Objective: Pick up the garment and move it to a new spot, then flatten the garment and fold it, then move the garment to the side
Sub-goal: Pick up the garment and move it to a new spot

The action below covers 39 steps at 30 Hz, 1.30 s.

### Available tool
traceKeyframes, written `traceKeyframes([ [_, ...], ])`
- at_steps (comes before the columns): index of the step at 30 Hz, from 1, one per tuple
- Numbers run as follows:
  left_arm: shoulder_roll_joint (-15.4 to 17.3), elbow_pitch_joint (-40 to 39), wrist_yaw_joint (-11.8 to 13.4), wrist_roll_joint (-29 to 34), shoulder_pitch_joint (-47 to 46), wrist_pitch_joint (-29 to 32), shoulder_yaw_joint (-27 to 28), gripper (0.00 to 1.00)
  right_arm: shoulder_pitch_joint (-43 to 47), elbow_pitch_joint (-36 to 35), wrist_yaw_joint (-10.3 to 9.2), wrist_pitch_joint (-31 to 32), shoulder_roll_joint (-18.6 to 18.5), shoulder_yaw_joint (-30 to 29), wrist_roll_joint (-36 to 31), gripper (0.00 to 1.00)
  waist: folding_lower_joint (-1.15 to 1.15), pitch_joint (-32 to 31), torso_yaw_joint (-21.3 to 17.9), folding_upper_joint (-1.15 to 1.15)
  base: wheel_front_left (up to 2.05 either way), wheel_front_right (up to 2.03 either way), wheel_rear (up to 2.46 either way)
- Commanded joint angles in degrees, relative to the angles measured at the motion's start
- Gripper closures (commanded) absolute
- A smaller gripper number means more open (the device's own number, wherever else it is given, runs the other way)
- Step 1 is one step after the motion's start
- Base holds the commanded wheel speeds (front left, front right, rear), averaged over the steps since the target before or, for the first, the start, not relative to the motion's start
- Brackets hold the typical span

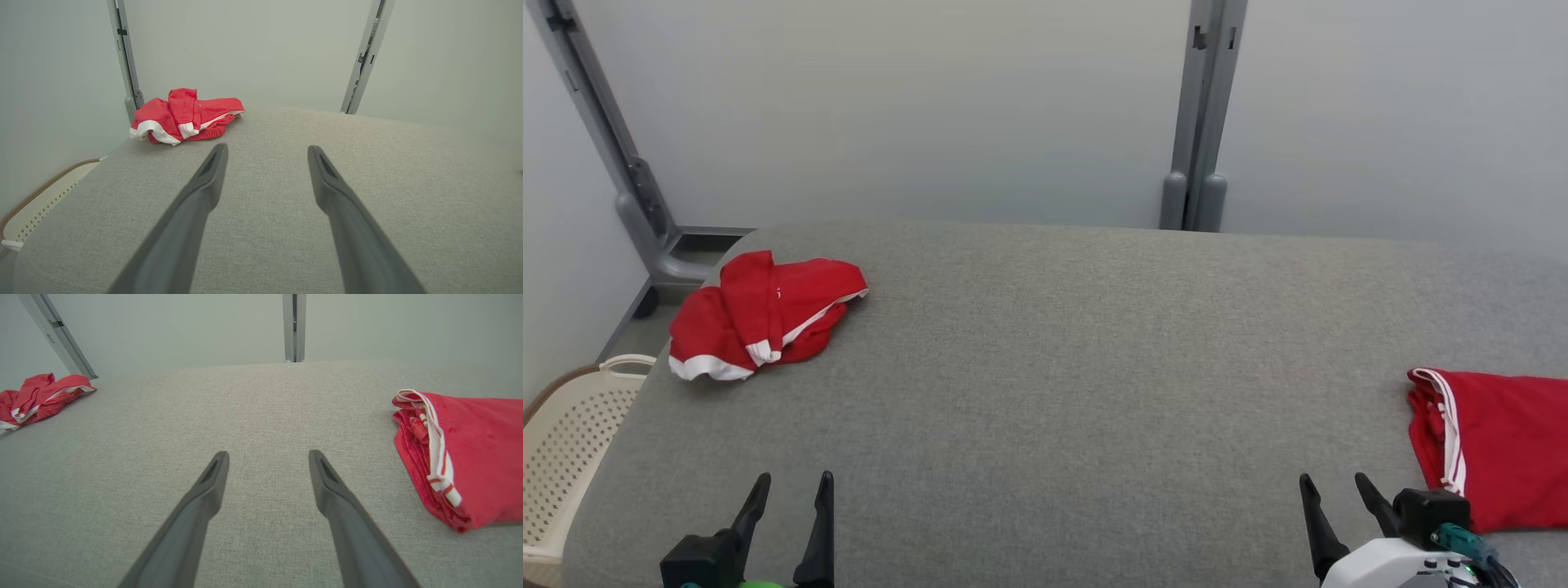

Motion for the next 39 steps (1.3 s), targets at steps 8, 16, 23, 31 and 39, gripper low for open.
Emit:
traceKeyframes([
  [8, 1.8, -0.5, 0.5, -0.2, -0.7, 0.6, 0.7, 0.0, 0.3, 1.5, -0.06, -1.6, -0.1, 1.4, 2.2, 0.0, 0.0, -0.1, 7.3, 0.0, 0.0, 0.0, 0.0],
  [16, 3.1, -1.6, 1.2, -0.6, 0.1, 1.2, 1.3, 0.0, -0.9, 3.5, -0.06, -3.0, -0.1, 3.4, 3.8, 0.0, 0.0, 0.0, 12.0, 0.0, 0.0, 0.0, 0.0],
  [23, 3.4, -3.1, 2.2, -0.8, 0.9, 1.2, 1.8, 0.0, -2.6, 4.8, -0.06, -3.5, -0.2, 4.6, 4.1, 0.0, 0.0, 1.0, 13.5, 0.0, 0.0, 0.0, 0.0],
  [31, 3.6, -3.2, 2.3, -0.9, 0.2, 1.8, 1.2, 0.0, -3.4, 5.9, -0.06, -4.1, -0.2, 5.3, 4.0, 0.0, 0.0, 1.4, 13.9, 0.0, 0.0, 0.0, 0.0],
  [39, 3.2, 2.6, -1.3, 0.0, -9.6, 8.3, -2.6, 0.0, -3.2, 4.6, -0.06, -2.9, -0.2, 4.7, 2.1, 0.0, 0.0, 3.1, 15.2, 0.0, 0.0, 0.0, 0.0],
])
